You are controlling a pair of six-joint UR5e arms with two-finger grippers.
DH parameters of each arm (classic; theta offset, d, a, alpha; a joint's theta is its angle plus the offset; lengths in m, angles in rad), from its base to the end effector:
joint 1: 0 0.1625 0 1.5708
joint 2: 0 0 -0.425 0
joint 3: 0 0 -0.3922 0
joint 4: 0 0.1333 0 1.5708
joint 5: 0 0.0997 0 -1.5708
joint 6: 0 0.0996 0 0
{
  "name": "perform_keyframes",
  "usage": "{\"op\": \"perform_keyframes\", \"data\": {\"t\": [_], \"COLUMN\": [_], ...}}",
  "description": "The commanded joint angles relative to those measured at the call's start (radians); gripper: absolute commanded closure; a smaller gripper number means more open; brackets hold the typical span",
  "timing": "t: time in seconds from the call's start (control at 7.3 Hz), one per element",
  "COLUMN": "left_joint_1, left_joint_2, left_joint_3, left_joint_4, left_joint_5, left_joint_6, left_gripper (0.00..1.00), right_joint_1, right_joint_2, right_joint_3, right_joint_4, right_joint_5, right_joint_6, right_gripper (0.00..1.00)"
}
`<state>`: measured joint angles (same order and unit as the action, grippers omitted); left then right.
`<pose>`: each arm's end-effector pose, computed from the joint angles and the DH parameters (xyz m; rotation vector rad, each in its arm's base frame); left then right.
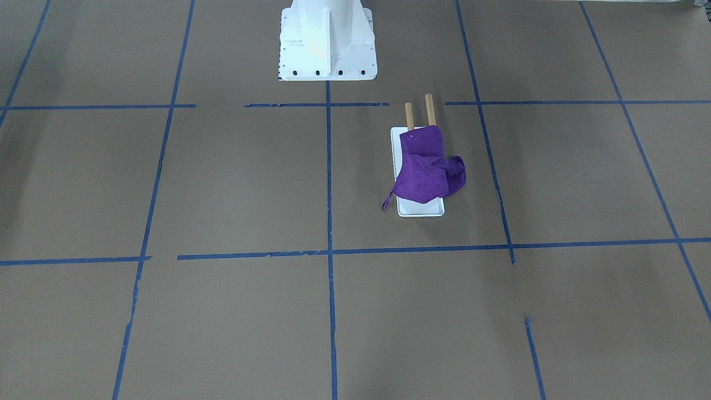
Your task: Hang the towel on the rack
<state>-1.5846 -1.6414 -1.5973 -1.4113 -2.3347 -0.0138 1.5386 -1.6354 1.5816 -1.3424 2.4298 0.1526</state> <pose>-0.0715 -0.5144 0.6264 -0.0593 0.7637 -0.0501 0.0426 -0.4753 0.6545 0.0839 -0.8680 0.0377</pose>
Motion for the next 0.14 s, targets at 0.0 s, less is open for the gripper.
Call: {"op": "perform_keyframes", "data": {"t": [0.0], "left_joint_1": [0.0], "left_joint_2": [0.0], "left_joint_3": [-0.001], "left_joint_4": [0.0], "left_joint_5": [0.0], "left_joint_6": [0.0], "left_gripper": [0.0], "right_joint_1": [0.0], "right_joint_2": [0.002], "right_joint_3": [0.0], "right_joint_4": [0.002], "right_joint_5": [0.0], "right_joint_6": [-0.001], "right_gripper": [0.0]}}
